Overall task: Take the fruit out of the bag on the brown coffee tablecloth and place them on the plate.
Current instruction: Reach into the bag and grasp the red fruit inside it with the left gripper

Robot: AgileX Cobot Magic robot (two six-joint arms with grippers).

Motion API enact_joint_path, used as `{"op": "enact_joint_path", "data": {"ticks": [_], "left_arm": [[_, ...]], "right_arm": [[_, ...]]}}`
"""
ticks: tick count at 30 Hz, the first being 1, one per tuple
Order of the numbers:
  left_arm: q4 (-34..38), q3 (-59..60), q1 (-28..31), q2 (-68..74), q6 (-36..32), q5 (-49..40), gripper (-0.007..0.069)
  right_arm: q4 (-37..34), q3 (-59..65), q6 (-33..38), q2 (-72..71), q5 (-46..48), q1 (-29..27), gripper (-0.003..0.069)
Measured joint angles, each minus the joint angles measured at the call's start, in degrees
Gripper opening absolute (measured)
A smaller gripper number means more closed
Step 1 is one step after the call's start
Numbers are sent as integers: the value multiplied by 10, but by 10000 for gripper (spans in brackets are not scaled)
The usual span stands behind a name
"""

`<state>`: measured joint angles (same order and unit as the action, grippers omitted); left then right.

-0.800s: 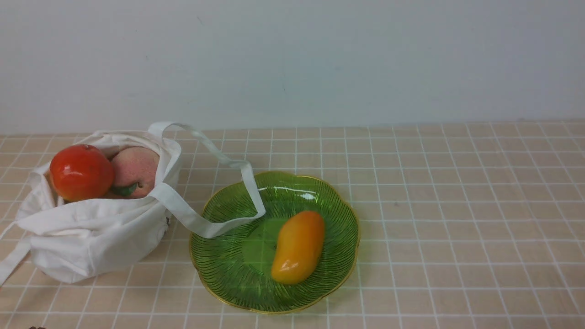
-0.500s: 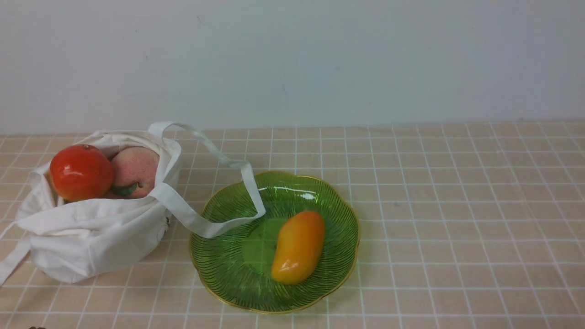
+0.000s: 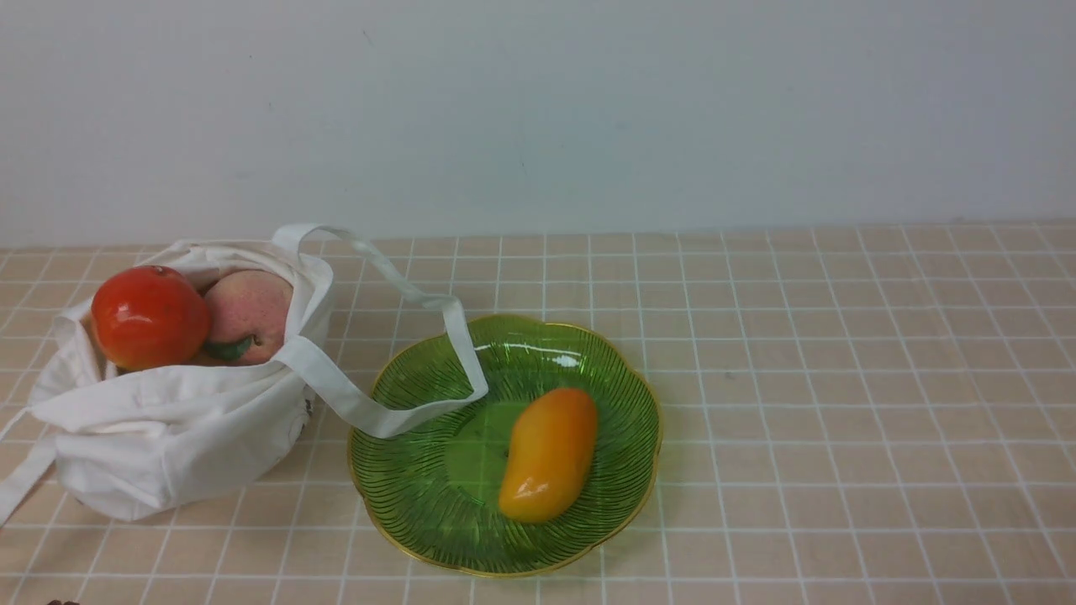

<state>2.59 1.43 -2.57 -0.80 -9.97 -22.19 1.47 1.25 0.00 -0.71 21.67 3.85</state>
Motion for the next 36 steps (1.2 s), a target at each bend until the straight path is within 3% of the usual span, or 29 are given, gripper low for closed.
{"op": "enact_joint_path", "data": {"ticks": [4,10,14,16,19,22,26,29,31,33,36], "left_arm": [[17,1,0,0,13,18,-8],[198,2,0,0,106,119,-8],[292,2,0,0,123,172,-8],[336,2,0,0,126,252,-8],[353,-15,0,0,126,344,-8],[336,-80,0,6,88,360,-8],[307,-193,0,75,9,298,-8],[293,-314,0,215,-71,133,-8],[288,-352,0,268,-86,80,-8],[252,-430,0,384,-100,-66,-8],[200,-495,0,495,-87,-184,-8]], "right_arm": [[0,0,0,0,0,0,-15],[0,0,0,0,0,0,-15],[0,0,0,0,0,0,-15],[0,0,0,0,0,0,-15],[0,0,0,0,0,0,-15],[0,0,0,0,0,0,-15],[0,0,0,0,0,0,-15],[0,0,0,0,0,0,-15],[0,0,0,0,0,0,-15],[0,0,0,0,0,0,-15],[0,0,0,0,0,0,-15]]}}
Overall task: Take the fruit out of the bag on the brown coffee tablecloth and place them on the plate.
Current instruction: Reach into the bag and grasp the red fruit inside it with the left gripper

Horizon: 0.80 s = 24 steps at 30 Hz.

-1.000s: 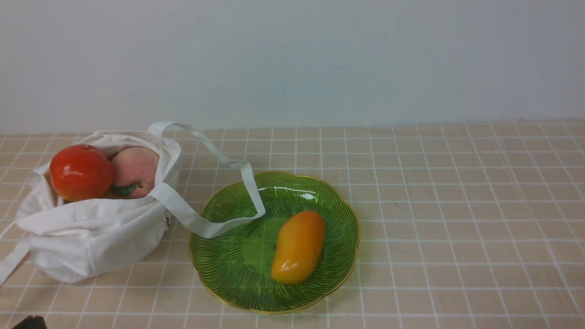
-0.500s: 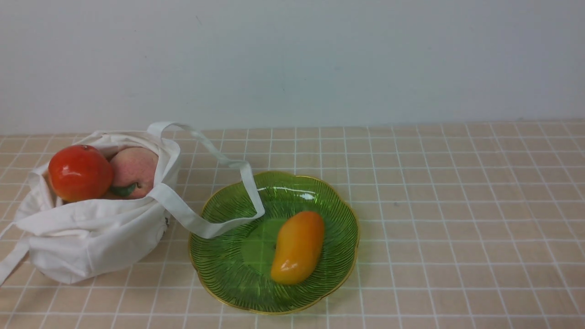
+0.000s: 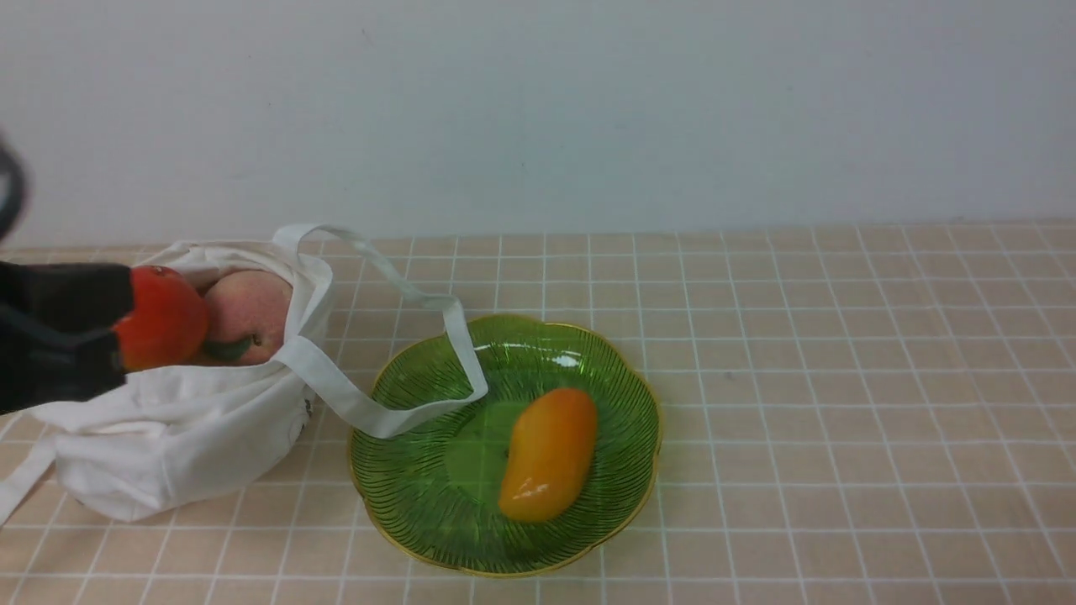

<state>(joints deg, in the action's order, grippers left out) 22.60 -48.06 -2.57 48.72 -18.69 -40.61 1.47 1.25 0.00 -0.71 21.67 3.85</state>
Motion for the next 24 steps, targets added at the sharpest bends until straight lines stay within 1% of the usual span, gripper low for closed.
{"op": "enact_joint_path", "data": {"ticks": [2,3,4,6,7,8,9,11,13,15,17,18,20,21,22,23,24], "left_arm": [[-49,-47,1,59,28,-54,-8],[-59,-56,1,71,36,-63,-8],[-105,-100,13,122,78,-100,-8],[-136,-134,35,159,115,-126,-6],[-143,-151,49,170,129,-135,-6],[-147,-184,83,200,150,-157,-3],[-147,-188,83,204,150,-160,-3],[-130,-222,126,240,161,-185,-3],[-107,-243,152,270,161,-196,-3],[-80,-262,164,298,147,-203,-3],[-70,-269,163,317,116,-204,6],[-65,-270,159,324,86,-202,20],[-60,-271,148,339,4,-181,90],[-60,-271,147,340,-2,-180,97],[-49,-271,140,348,-42,-166,162],[-48,-271,140,349,-42,-165,162],[-36,-272,134,355,-67,-155,248]], "right_arm": [[0,0,0,0,0,0,-15],[0,0,0,0,0,0,-15],[0,0,0,0,0,0,-15],[0,0,0,0,0,0,-15],[0,0,0,0,0,0,-15],[0,0,0,0,0,0,-15],[0,0,0,0,0,0,-15],[0,0,0,0,0,0,-15],[0,0,0,0,0,0,-15],[0,0,0,0,0,0,-15],[0,0,0,0,0,0,-15],[0,0,0,0,0,0,-15],[0,0,0,0,0,0,-15],[0,0,0,0,0,0,-15],[0,0,0,0,0,0,-15],[0,0,0,0,0,0,-15],[0,0,0,0,0,0,-15]]}}
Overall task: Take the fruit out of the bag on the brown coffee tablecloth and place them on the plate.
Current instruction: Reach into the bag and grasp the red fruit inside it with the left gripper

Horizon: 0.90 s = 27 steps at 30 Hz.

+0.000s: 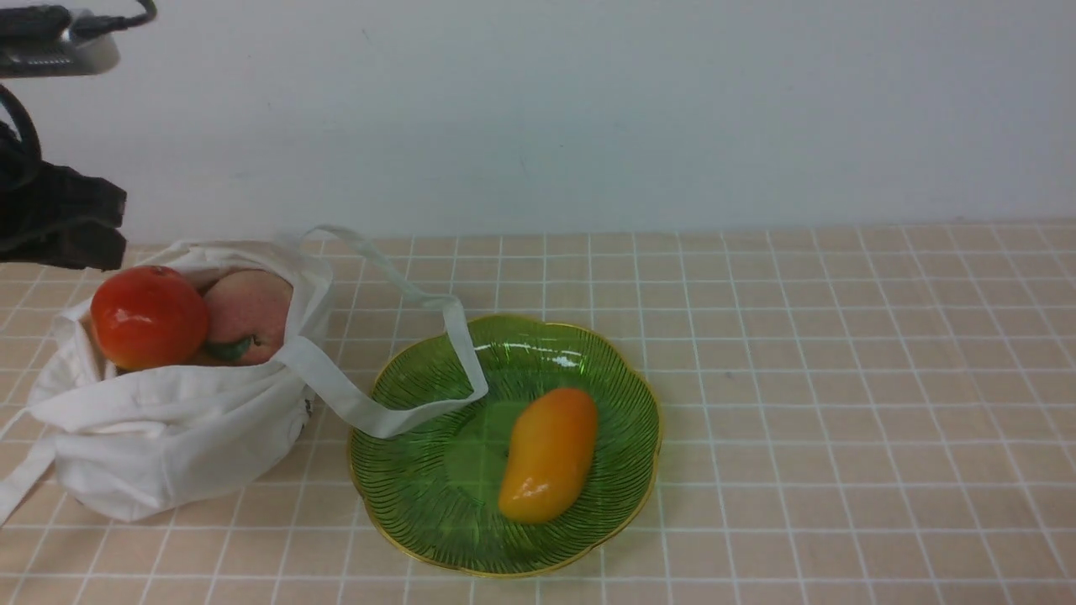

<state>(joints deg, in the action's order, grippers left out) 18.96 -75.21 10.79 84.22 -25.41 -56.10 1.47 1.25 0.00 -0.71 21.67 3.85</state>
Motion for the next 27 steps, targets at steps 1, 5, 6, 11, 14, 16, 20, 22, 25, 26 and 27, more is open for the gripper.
{"op": "enact_joint_path", "data": {"ticks": [1,5,6,11,14,16,20,22,25,26,27], "left_arm": [[7,0,-5,5,-18,8,323],[7,0,-15,18,-50,30,564],[-1,0,-17,23,-54,38,622],[-33,0,-17,47,-59,43,682],[-33,0,-17,67,-60,48,682],[-33,0,-19,79,-62,57,683],[-50,0,-19,94,-62,76,683],[-63,0,-19,103,-57,85,685],[-64,0,-19,110,-52,85,685],[-64,0,-19,116,-51,85,685],[-63,0,-19,119,-50,83,685]], "right_arm": [[0,0,0,0,0,0,-15],[0,0,0,0,0,0,-15],[0,0,0,0,0,0,-15],[0,0,0,0,0,0,-15],[0,0,0,0,0,0,-15],[0,0,0,0,0,0,-15],[0,0,0,0,0,0,-15],[0,0,0,0,0,0,-15],[0,0,0,0,0,0,-15],[0,0,0,0,0,0,-15],[0,0,0,0,0,0,-15]]}}
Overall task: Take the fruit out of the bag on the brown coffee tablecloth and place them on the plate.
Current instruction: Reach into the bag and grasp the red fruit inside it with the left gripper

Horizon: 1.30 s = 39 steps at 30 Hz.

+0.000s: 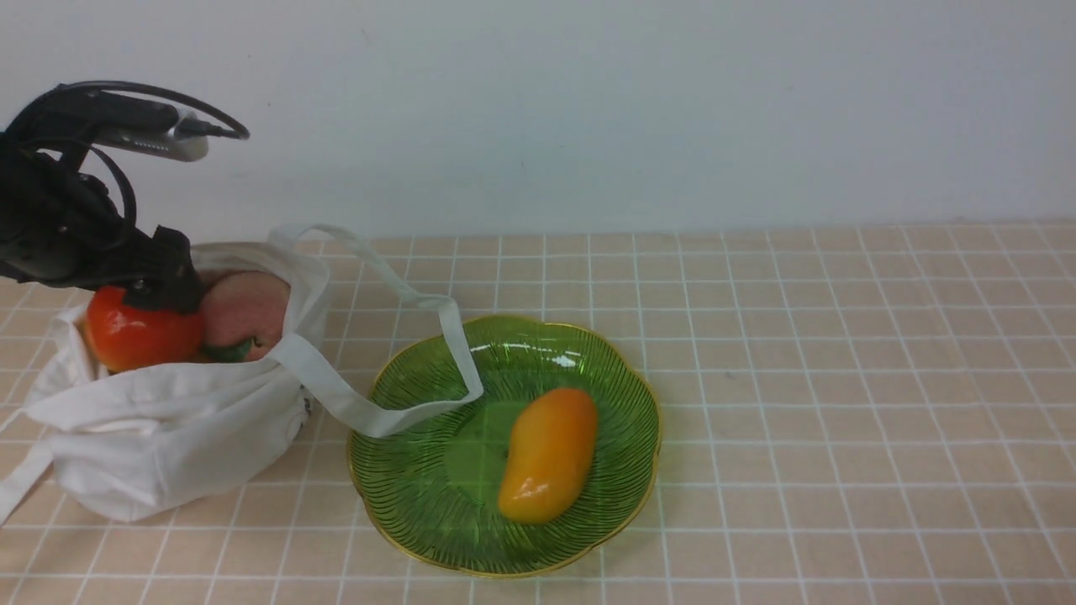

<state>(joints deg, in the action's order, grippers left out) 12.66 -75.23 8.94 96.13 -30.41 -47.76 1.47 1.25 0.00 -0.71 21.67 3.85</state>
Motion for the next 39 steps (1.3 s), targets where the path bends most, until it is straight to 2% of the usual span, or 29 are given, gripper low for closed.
{"op": "enact_joint_path", "data": {"ticks": [5,8,13,14,15,17,20,26,31,34,36,37,39], "left_arm": [[0,-3,0,15,3,-24,682],[0,-3,0,16,6,-30,655],[-1,-4,0,13,32,-33,341],[-1,-4,0,8,35,-40,183],[-1,-4,0,8,35,-41,183],[-1,-4,0,-5,38,-50,41],[-1,-6,0,-26,39,-61,3],[21,-14,-1,-65,38,-86,-6],[11,-14,-20,-66,26,-138,60],[-36,-14,-42,-66,40,-157,199],[-66,-14,-45,-63,70,-159,304],[-69,-14,-45,-63,74,-159,314],[-93,-14,-45,-48,113,-161,419]], "right_arm": [[0,0,0,0,0,0,-15],[0,0,0,0,0,0,-15],[0,0,0,0,0,0,-15],[0,0,0,0,0,0,-15],[0,0,0,0,0,0,-15],[0,0,0,0,0,0,-15],[0,0,0,0,0,0,-15],[0,0,0,0,0,0,-15],[0,0,0,0,0,0,-15],[0,0,0,0,0,0,-15],[0,0,0,0,0,0,-15],[0,0,0,0,0,0,-15],[0,0,0,0,0,0,-15]]}}
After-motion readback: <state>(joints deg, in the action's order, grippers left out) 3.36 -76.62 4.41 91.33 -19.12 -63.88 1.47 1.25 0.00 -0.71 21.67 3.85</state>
